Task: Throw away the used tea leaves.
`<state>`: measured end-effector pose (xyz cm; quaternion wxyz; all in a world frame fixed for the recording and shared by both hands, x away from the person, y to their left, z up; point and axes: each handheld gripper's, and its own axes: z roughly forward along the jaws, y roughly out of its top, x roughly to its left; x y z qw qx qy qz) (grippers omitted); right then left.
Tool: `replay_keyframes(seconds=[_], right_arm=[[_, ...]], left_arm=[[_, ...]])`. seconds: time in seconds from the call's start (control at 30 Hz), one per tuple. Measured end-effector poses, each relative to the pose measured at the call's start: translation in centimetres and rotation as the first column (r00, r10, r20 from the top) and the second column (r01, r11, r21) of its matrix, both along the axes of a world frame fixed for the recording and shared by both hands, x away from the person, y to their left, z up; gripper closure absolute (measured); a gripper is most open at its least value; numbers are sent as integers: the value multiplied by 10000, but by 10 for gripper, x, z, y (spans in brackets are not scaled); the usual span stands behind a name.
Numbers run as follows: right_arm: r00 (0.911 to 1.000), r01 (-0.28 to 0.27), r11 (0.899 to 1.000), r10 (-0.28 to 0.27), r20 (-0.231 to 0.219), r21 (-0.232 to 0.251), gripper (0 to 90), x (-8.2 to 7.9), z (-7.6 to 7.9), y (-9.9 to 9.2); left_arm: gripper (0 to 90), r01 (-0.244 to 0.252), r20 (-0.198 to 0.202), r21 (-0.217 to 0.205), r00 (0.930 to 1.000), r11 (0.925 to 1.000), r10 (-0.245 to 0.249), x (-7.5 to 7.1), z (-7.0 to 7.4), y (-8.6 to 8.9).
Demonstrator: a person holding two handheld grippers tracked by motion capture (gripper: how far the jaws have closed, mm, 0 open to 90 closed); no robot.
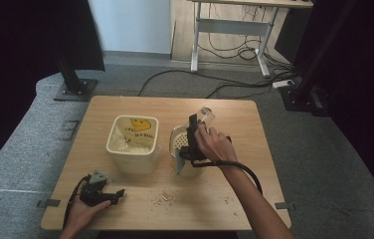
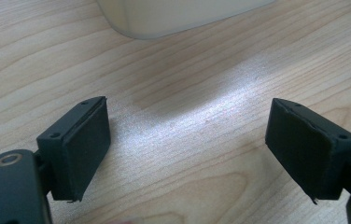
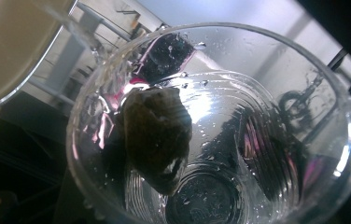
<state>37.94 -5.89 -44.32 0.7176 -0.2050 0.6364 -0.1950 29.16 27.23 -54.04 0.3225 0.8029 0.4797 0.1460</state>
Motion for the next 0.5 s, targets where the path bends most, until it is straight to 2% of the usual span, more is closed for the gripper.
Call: replay_keyframes(seconds=[0.07, 0.13, 0.23, 0.5], right_arm=[[9999, 105, 9989, -103, -48, 450, 417, 1, 3, -1], [9999, 58, 9994, -61, 90, 345, 417, -1, 3, -1], [9999, 29, 9978, -38, 136, 659, 416, -2, 5, -2], [9996, -44, 9971, 23, 275, 760, 415, -3, 4, -5]], left_arm=[[140, -6, -4, -9, 10000, 10000, 6, 0, 0, 0], [140, -15, -7, -18, 10000, 10000, 15, 0, 0, 1], [139, -24, 0, -3, 10000, 10000, 24, 0, 0, 0], [139, -27, 14, 21, 10000, 10000, 27, 0, 0, 0]])
